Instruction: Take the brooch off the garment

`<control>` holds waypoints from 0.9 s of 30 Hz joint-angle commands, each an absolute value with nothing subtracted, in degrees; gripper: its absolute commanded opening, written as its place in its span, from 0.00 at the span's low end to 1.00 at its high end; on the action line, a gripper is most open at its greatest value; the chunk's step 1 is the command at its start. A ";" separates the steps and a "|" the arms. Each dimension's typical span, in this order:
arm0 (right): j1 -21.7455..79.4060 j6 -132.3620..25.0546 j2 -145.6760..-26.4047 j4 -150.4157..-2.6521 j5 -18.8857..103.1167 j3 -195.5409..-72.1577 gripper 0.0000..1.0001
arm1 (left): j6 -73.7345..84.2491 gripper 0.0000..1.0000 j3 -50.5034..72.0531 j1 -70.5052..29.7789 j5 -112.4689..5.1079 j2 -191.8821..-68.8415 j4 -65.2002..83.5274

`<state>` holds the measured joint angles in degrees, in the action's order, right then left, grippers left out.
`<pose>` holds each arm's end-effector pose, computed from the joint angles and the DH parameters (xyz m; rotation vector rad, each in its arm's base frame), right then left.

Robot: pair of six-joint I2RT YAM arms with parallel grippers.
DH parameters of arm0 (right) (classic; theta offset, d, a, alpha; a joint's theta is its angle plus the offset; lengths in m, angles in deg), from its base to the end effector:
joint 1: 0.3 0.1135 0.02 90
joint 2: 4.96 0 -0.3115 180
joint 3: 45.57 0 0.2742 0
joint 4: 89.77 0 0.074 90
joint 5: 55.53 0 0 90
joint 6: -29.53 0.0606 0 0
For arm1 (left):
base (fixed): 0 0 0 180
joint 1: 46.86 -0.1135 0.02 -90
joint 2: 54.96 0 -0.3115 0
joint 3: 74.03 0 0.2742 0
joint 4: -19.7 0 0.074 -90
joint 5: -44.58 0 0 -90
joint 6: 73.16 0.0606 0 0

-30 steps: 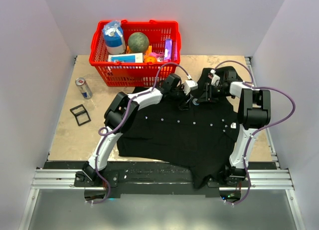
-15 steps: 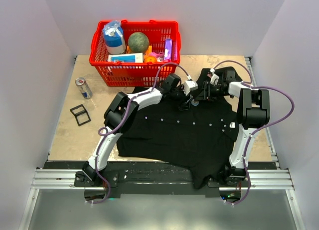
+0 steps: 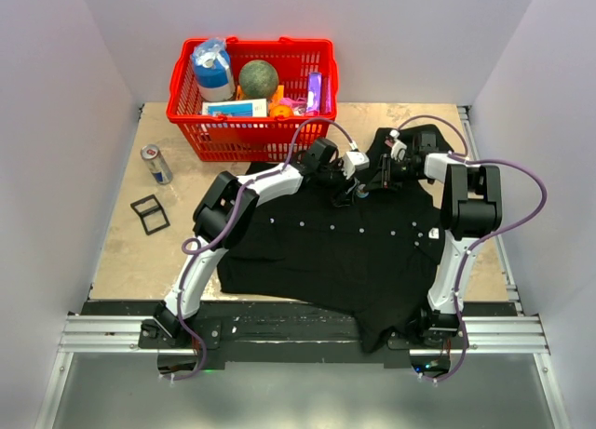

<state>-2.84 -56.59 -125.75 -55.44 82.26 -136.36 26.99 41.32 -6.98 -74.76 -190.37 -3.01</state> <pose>0.4681 0.0242 0.1406 -0.1117 2.5041 1.1115 0.4356 -0.4027 0.1520 1.2298 2.0033 -0.8529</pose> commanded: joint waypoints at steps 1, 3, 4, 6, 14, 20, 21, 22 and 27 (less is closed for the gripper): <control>-2.41 -57.30 -124.41 -55.42 84.66 -137.84 0.16 | 28.61 0.58 40.65 -7.31 -74.16 -187.50 -6.12; -2.41 -58.96 -122.65 -54.11 84.40 -137.93 0.10 | 29.31 0.58 40.56 -7.84 -74.16 -186.10 -6.30; -2.49 -59.24 -122.12 -53.84 84.31 -137.93 0.08 | 29.93 0.57 40.30 -8.01 -74.16 -185.39 -6.39; -2.58 -57.93 -121.59 -52.96 85.36 -138.02 0.03 | 32.99 0.58 38.99 -8.19 -73.99 -182.33 -5.34; -2.67 -42.47 -121.94 -59.37 93.44 -137.05 0.00 | 41.62 0.59 26.85 -6.17 -68.89 -173.52 8.90; -3.81 -35.26 -122.65 -65.08 99.07 -135.83 0.00 | 38.55 0.60 28.08 -6.08 -69.15 -174.66 13.02; -3.99 -34.20 -122.73 -66.83 99.42 -135.30 0.00 | 38.55 0.60 28.25 -5.99 -69.24 -174.84 13.47; -4.25 -32.88 -122.82 -67.98 100.47 -134.16 0.00 | 39.07 0.60 28.43 -5.82 -69.24 -175.01 13.91; -5.57 -21.46 -123.44 -78.69 103.29 -129.15 0.00 | 46.27 0.60 30.53 -4.06 -68.19 -177.29 14.53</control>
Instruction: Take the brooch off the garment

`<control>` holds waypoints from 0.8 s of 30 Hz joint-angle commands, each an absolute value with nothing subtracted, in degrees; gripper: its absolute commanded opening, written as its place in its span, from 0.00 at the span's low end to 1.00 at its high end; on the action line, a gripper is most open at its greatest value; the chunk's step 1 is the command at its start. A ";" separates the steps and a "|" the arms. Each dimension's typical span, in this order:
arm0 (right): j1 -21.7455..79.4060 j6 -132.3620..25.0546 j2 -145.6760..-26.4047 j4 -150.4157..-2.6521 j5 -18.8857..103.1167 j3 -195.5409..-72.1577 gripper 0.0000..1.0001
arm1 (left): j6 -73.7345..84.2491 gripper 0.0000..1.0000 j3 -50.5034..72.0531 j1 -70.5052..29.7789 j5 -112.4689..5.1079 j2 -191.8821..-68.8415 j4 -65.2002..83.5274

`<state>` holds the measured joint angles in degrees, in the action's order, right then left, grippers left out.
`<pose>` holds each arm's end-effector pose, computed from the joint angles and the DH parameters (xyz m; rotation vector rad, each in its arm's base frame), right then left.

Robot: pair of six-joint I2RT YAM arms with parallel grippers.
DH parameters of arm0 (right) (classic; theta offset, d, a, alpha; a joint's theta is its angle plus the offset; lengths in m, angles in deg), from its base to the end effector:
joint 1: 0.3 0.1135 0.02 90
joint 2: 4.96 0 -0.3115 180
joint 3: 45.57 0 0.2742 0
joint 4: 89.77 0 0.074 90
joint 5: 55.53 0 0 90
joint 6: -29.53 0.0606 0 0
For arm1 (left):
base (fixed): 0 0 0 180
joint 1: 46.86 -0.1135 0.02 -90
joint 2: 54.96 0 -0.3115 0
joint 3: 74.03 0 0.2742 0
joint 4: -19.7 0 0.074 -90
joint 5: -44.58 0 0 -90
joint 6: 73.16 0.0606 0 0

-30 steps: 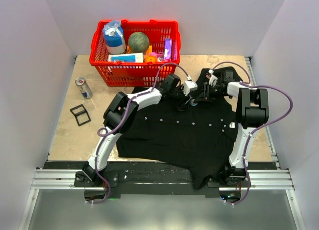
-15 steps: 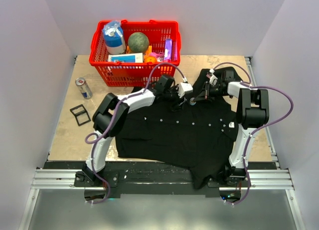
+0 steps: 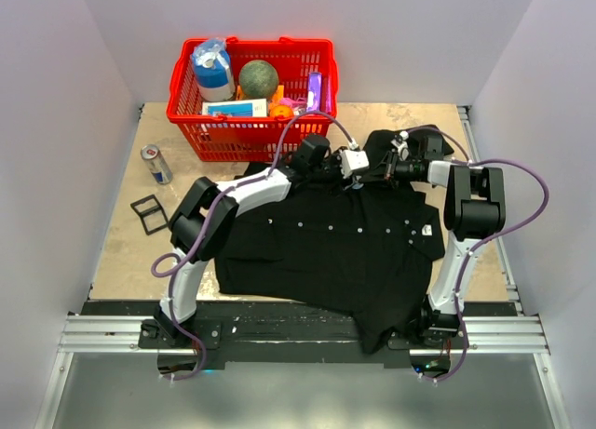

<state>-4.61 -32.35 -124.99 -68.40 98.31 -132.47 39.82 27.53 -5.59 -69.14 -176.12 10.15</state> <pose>0.4668 0.0194 0.1513 0.2039 2.3603 1.5696 0.3992 -0.3828 0.2250 1.3209 1.6221 -0.6242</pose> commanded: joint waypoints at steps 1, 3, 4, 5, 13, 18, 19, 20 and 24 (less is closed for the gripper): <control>-5.57 -20.92 -123.44 -79.06 103.38 -128.97 0.00 | 47.85 0.60 30.89 -3.89 -68.01 -177.56 14.44; -5.57 -20.48 -123.70 -79.06 103.64 -128.97 0.00 | 52.86 0.59 31.94 -3.45 -67.66 -178.53 13.48; -5.66 -19.96 -123.79 -79.41 103.82 -128.88 0.00 | 54.35 0.59 32.12 -3.27 -67.48 -178.79 12.78; -5.83 -17.95 -124.05 -81.07 104.17 -128.71 0.00 | 56.72 0.59 32.12 -3.36 -67.22 -178.97 12.42; -5.75 -12.04 -124.32 -86.09 104.52 -126.07 0.00 | 62.27 0.56 31.51 -3.09 -67.57 -179.06 10.13; -5.75 -10.90 -124.40 -86.44 104.52 -125.10 0.00 | 62.89 0.53 30.72 -2.65 -63.09 -179.50 15.05; -5.75 -10.20 -124.49 -86.62 104.61 -124.93 0.00 | 63.50 0.51 30.80 -2.65 -63.00 -180.02 15.84; -5.75 -9.85 -124.49 -86.97 104.61 -124.66 0.00 | 63.85 0.50 31.50 -2.65 -63.00 -180.29 15.94; -5.75 -7.12 -124.58 -88.73 104.87 -123.26 0.00 | 66.49 0.45 31.59 -2.57 -64.49 -180.64 14.89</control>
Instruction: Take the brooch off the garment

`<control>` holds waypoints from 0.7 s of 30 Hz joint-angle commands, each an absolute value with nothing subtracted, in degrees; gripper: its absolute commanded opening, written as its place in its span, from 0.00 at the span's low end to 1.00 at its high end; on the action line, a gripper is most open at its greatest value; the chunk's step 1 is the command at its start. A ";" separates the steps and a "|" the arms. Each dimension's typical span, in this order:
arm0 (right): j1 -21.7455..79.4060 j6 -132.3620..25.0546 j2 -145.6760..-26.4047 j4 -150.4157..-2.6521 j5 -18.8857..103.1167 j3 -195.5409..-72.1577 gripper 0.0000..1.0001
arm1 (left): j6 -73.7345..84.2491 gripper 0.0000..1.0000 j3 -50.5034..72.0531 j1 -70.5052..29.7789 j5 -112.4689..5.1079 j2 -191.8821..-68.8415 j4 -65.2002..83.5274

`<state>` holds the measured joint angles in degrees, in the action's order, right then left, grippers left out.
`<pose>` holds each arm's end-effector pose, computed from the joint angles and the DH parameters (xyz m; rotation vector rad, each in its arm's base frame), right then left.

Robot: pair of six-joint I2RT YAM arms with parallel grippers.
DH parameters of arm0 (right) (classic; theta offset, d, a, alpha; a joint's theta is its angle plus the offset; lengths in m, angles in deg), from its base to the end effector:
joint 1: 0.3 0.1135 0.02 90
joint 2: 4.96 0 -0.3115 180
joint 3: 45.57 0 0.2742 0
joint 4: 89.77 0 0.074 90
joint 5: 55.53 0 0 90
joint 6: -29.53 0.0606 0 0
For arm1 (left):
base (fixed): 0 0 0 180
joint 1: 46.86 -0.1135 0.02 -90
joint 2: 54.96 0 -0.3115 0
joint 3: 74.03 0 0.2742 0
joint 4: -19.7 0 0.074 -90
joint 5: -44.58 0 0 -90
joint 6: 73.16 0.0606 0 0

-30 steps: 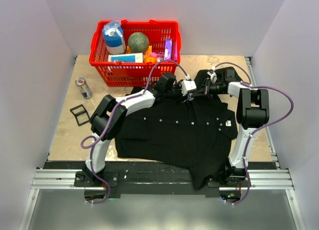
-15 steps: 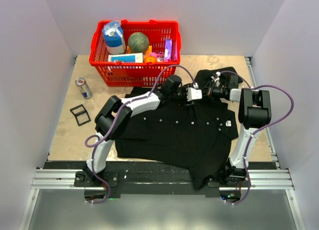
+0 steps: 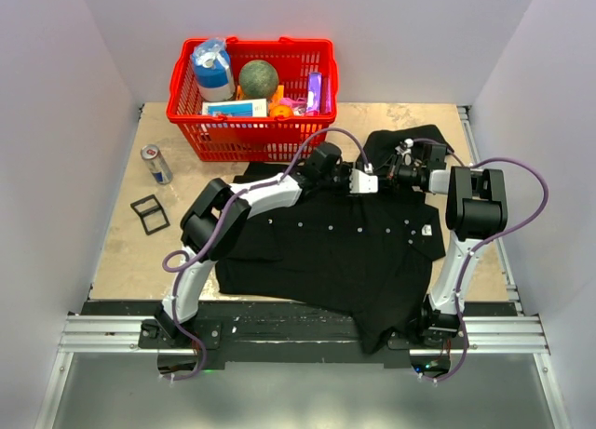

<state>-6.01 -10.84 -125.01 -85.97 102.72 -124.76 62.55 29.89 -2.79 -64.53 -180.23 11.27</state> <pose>0.4553 0.0110 0.1359 0.4819 2.2935 1.7695 0.3952 -0.4101 0.2028 1.6010 1.3214 -0.3306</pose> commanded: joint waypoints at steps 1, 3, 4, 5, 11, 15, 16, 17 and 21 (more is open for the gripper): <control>-5.75 -5.55 -124.67 -89.17 104.96 -122.91 0.00 | 68.32 0.45 31.68 -2.48 -65.45 -180.55 14.36; -5.75 -4.14 -124.75 -91.10 104.96 -121.86 0.00 | 70.70 0.43 31.16 -2.22 -66.07 -180.38 13.13; -5.75 -3.61 -124.84 -91.28 104.96 -121.76 0.00 | 72.19 0.43 31.07 -2.04 -66.42 -180.20 13.12; -5.75 -3.60 -125.02 -91.19 104.96 -121.59 0.00 | 72.56 0.42 31.15 -2.04 -66.43 -180.29 13.12; -5.75 -3.69 -125.28 -90.75 104.87 -121.76 0.00 | 72.74 0.25 32.47 -2.04 -63.62 -181.34 15.76; -5.75 -4.22 -125.19 -89.26 104.87 -121.85 0.06 | 72.56 0.10 33.17 -2.13 -63.00 -181.87 15.85; -5.92 -4.22 -125.19 -89.00 104.96 -121.85 0.14 | 72.30 0.08 33.44 -2.13 -63.08 -181.96 15.76; -5.83 -4.22 -125.11 -88.99 105.05 -122.11 0.19 | 71.95 0.04 33.53 -2.13 -63.17 -182.04 15.50; -6.18 -4.92 -124.58 -89.08 105.93 -123.95 0.34 | 69.49 0.00 33.97 -2.39 -63.00 -182.40 15.23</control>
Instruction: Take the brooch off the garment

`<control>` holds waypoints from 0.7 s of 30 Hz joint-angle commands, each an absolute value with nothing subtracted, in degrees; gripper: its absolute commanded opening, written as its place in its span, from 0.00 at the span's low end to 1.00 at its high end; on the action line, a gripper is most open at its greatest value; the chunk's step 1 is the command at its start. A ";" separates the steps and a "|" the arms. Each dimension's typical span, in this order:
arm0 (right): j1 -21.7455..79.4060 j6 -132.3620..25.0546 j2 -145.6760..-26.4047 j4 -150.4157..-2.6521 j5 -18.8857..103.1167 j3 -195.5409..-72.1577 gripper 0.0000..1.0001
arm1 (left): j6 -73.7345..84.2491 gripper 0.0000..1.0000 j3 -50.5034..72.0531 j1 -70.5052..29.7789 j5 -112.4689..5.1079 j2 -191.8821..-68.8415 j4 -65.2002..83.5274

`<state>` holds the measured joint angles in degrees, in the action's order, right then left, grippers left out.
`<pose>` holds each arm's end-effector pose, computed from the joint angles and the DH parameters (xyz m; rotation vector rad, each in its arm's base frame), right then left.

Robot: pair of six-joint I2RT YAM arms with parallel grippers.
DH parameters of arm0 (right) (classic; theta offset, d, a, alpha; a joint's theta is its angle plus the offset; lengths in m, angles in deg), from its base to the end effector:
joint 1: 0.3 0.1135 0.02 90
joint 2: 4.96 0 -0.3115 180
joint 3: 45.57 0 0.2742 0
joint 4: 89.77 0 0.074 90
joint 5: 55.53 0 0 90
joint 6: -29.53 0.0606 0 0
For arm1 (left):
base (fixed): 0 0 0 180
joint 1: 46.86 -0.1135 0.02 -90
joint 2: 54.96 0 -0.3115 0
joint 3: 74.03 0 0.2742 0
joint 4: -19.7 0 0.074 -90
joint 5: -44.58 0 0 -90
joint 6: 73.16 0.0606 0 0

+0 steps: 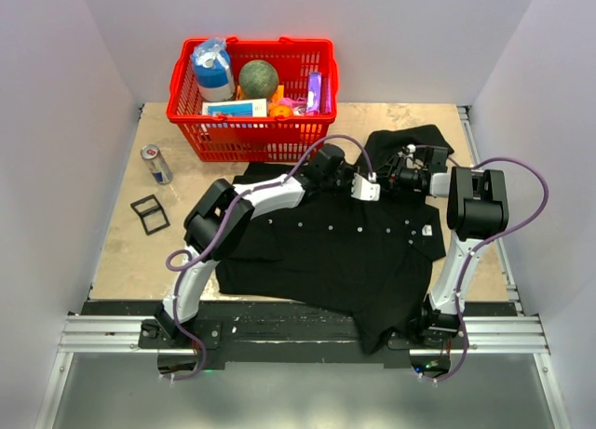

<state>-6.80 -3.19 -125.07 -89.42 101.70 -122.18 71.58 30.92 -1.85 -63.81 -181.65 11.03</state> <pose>0.4489 0.0051 0.1267 0.6610 2.2933 1.7986 0.3924 -0.4196 0.1952 1.7075 1.1881 -0.2335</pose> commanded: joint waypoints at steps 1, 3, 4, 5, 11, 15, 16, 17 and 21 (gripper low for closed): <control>-6.36 -5.79 -124.32 -88.47 106.28 -124.48 0.35 | 67.48 0.00 34.49 -2.65 -62.82 -182.57 15.15; -6.88 -8.68 -124.05 -87.07 106.37 -126.32 0.39 | 64.41 0.00 34.85 -3.00 -62.65 -183.01 14.88; -7.06 -10.01 -123.70 -85.23 106.46 -127.72 0.40 | 62.82 0.00 35.45 -3.09 -62.65 -183.10 14.80; -7.41 -11.67 -123.70 -84.08 106.54 -128.61 0.41 | 61.06 0.00 35.72 -3.35 -62.91 -183.10 14.62; -9.44 -25.03 -123.35 -73.10 106.37 -134.24 0.43 | 43.32 0.00 38.19 -5.99 -68.17 -184.16 13.21; -9.88 -35.90 -121.33 -63.46 105.23 -135.73 0.43 | 33.21 0.00 36.96 -6.78 -72.12 -184.07 14.70; -9.88 -39.95 -120.54 -59.68 104.18 -137.30 0.43 | 32.14 0.00 36.43 -6.78 -72.66 -183.81 15.32; -9.88 -44.69 -119.06 -55.55 100.69 -138.27 0.43 | 31.09 0.00 35.82 -6.78 -73.27 -183.37 16.37; -9.70 -65.98 -116.32 -41.11 94.43 -141.45 0.42 | 27.48 0.00 32.75 -7.13 -75.56 -181.70 17.95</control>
<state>-10.06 -43.15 -123.26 -56.99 100.43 -137.22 35.23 35.07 -6.98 -71.00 -184.36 13.39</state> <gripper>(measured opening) 0.427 0.030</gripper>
